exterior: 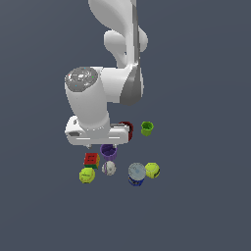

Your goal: Pick up a designated object from a clutter of objects.

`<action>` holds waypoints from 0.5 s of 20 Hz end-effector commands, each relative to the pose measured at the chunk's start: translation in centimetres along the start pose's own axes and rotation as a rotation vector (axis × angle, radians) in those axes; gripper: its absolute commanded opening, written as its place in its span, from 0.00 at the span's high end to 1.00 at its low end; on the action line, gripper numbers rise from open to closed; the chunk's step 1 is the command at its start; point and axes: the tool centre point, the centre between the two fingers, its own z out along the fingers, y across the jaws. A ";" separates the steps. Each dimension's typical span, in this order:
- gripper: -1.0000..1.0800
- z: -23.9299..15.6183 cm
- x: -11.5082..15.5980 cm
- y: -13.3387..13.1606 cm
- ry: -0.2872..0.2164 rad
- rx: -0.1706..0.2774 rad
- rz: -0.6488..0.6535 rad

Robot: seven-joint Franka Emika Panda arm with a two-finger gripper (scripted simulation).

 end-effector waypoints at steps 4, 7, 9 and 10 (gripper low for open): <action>0.04 4.8 0.2 3.7 -0.001 -0.002 0.025; 0.04 6.6 0.1 5.1 -0.002 -0.004 0.034; 0.04 7.6 0.0 5.8 -0.003 -0.005 0.039; 0.04 8.0 -0.1 6.1 -0.003 -0.006 0.041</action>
